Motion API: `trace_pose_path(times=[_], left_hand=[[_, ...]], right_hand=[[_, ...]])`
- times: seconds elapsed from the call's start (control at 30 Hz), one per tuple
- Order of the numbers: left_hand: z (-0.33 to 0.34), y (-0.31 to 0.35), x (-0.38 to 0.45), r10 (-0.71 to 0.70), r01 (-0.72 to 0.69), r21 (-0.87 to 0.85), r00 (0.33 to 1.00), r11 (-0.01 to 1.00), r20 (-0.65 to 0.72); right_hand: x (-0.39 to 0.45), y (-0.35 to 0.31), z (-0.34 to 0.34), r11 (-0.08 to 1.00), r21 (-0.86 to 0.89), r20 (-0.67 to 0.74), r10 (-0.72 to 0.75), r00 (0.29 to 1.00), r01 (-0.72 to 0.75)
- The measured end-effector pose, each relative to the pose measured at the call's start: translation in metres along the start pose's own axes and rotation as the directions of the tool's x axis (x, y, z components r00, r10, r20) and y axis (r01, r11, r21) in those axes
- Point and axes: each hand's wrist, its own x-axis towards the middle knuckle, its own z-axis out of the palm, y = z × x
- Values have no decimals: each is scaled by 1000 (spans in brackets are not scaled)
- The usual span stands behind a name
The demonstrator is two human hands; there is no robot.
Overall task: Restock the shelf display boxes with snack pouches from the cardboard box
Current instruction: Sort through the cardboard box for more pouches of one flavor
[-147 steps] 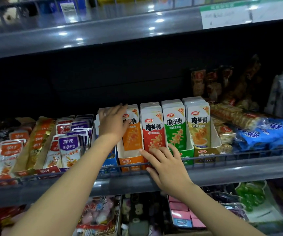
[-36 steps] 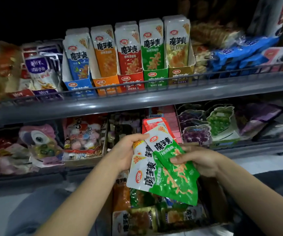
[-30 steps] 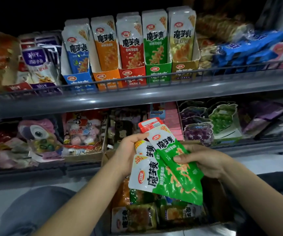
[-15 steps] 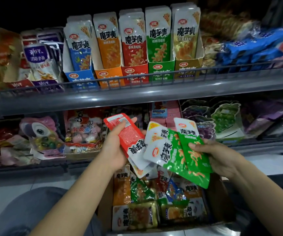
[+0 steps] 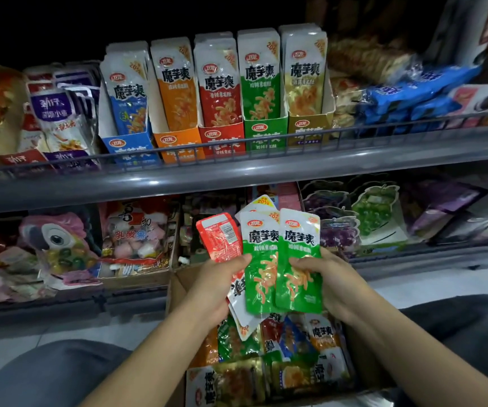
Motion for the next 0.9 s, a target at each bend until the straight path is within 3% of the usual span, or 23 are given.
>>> trace_pose_path(times=[0.27, 0.4, 0.73, 0.9], left_hand=[[-1, 0, -4, 56, -56, 85, 998, 995, -3], [2, 0, -5, 35, -36, 47, 999, 998, 24], [14, -4, -6, 37, -37, 32, 999, 999, 3], [11, 11, -7, 58, -67, 106, 994, 992, 92]], right_hand=[[-5, -1, 1, 942, -306, 90, -116, 989, 138], [-5, 1, 5, 937, -311, 153, -116, 981, 160], [-3, 2, 23, 896, -304, 57, -323, 945, 325], [-3, -13, 28, 848, -385, 120, -346, 931, 365]])
